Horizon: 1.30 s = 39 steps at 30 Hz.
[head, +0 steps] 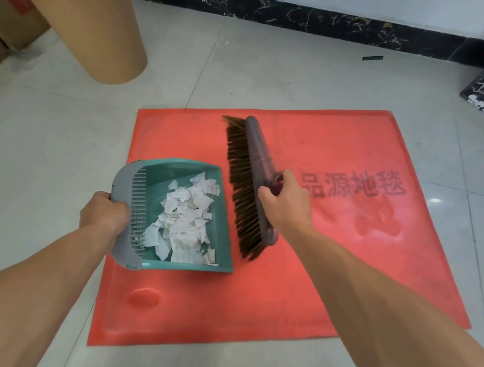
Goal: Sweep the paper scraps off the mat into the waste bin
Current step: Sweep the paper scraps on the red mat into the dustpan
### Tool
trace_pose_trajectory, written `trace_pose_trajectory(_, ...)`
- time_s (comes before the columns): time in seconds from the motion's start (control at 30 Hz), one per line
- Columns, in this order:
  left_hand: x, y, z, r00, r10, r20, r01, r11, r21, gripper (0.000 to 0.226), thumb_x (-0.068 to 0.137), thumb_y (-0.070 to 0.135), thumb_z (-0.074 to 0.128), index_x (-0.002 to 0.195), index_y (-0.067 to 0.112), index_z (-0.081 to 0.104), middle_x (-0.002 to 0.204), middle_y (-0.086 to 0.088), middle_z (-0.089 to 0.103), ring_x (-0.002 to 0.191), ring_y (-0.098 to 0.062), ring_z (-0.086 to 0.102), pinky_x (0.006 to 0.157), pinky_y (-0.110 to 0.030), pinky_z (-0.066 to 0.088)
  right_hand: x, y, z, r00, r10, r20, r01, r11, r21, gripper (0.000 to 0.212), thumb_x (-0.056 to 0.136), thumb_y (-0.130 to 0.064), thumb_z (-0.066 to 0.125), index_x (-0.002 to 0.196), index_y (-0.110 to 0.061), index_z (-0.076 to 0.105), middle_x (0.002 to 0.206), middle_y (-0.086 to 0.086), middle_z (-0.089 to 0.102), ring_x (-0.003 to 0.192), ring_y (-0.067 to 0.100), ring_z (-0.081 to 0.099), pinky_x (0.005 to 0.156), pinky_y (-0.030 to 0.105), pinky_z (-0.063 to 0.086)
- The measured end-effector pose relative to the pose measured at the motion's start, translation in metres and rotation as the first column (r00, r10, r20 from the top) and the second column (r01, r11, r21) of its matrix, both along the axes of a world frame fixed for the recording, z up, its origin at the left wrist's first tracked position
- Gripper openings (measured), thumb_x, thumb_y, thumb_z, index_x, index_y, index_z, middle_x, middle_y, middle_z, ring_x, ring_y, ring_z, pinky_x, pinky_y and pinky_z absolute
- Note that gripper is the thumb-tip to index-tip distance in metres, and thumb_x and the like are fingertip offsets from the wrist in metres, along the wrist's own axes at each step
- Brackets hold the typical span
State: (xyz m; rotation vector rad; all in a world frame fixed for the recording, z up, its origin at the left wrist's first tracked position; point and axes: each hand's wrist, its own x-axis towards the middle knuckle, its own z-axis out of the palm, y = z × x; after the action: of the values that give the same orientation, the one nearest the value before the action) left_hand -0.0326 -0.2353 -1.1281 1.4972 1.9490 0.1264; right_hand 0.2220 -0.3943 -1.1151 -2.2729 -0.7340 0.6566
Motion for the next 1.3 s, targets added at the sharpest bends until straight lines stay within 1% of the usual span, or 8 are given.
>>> trace_pose_trajectory(0.13,-0.003,0.003,0.003,1.0,-0.002,-0.018,0.003,1.0,0.02,0.031,0.087,0.012,0.05,0.117,0.006,0.056,0.105,-0.013,0.06,0.09,-0.033,0.056,0.072,-0.04,0.047,0.014,-0.01,-0.001,0.998,-0.026,0.066,0.032,0.995,-0.094,0.022,0.083,-0.027,0.056,0.098,-0.015,0.044,0.085,0.011,0.057,0.076,0.037,0.057,0.062,0.038,0.048)
trace_pose_trajectory(0.27,-0.006,0.005,0.003,0.999,-0.011,-0.03,0.012,0.999,0.031,0.033,0.087,0.011,0.049,0.119,0.004,0.056,0.109,-0.015,0.061,0.091,-0.034,0.054,0.074,-0.041,0.047,0.015,-0.02,-0.01,0.993,-0.036,0.113,0.052,0.988,-0.143,0.022,0.085,-0.028,0.054,0.096,-0.016,0.04,0.085,0.012,0.058,0.073,0.036,0.056,0.059,0.035,0.042)
trace_pose_trajectory(0.57,0.012,-0.008,-0.003,0.996,-0.086,-0.017,0.086,0.996,0.004,0.031,0.085,0.014,0.047,0.113,0.01,0.057,0.107,-0.013,0.063,0.09,-0.034,0.056,0.072,-0.038,0.046,0.049,-0.035,0.016,0.959,-0.207,0.194,0.218,0.975,-0.038,0.021,0.086,-0.025,0.055,0.101,-0.012,0.047,0.086,0.007,0.054,0.074,0.031,0.049,0.061,0.034,0.035)
trace_pose_trajectory(0.77,0.036,-0.026,-0.01,0.991,-0.131,0.017,0.131,0.991,0.013,0.028,0.084,0.012,0.048,0.111,0.012,0.058,0.103,-0.013,0.063,0.088,-0.033,0.056,0.076,-0.037,0.046,0.07,-0.059,0.008,0.949,-0.155,0.274,0.221,0.948,-0.229,0.021,0.086,-0.025,0.053,0.102,-0.014,0.044,0.094,0.014,0.059,0.083,0.037,0.056,0.067,0.036,0.04)
trace_pose_trajectory(0.9,0.054,-0.036,-0.01,0.988,-0.13,0.083,0.131,0.991,-0.011,0.027,0.085,0.009,0.048,0.109,0.01,0.06,0.1,-0.01,0.062,0.085,-0.029,0.056,0.071,-0.035,0.043,0.06,-0.065,-0.003,0.974,-0.118,0.193,0.163,0.959,-0.231,0.02,0.087,-0.024,0.055,0.097,-0.014,0.041,0.097,0.018,0.062,0.079,0.036,0.054,0.064,0.035,0.039)
trace_pose_trajectory(1.07,0.069,-0.041,-0.012,0.983,-0.134,0.124,0.14,0.99,-0.035,0.035,0.081,0.013,0.046,0.114,0.014,0.059,0.105,-0.01,0.066,0.089,-0.031,0.06,0.078,-0.04,0.051,0.034,-0.049,-0.008,0.997,-0.009,0.073,0.02,0.988,-0.155,0.022,0.083,-0.027,0.06,0.093,-0.015,0.045,0.094,0.019,0.064,0.084,0.039,0.06,0.066,0.036,0.044)
trace_pose_trajectory(1.2,0.072,-0.045,-0.01,0.984,-0.132,0.124,0.136,0.99,-0.028,0.033,0.085,0.011,0.044,0.115,0.012,0.057,0.104,-0.01,0.064,0.087,-0.031,0.059,0.071,-0.036,0.046,0.028,-0.044,0.0,0.995,-0.081,-0.062,0.079,0.996,-0.039,0.02,0.085,-0.025,0.06,0.089,-0.011,0.047,0.079,0.003,0.053,0.073,0.028,0.049,0.052,0.032,0.029)
trace_pose_trajectory(1.3,0.067,-0.043,-0.01,0.983,-0.133,0.125,0.137,0.99,-0.024,0.033,0.085,0.012,0.045,0.114,0.013,0.059,0.104,-0.01,0.065,0.086,-0.03,0.059,0.071,-0.036,0.047,0.035,-0.045,0.009,0.993,-0.12,-0.013,0.121,0.992,0.034,0.018,0.086,-0.025,0.059,0.088,-0.013,0.044,0.073,-0.002,0.047,0.067,0.022,0.043,0.048,0.029,0.025)
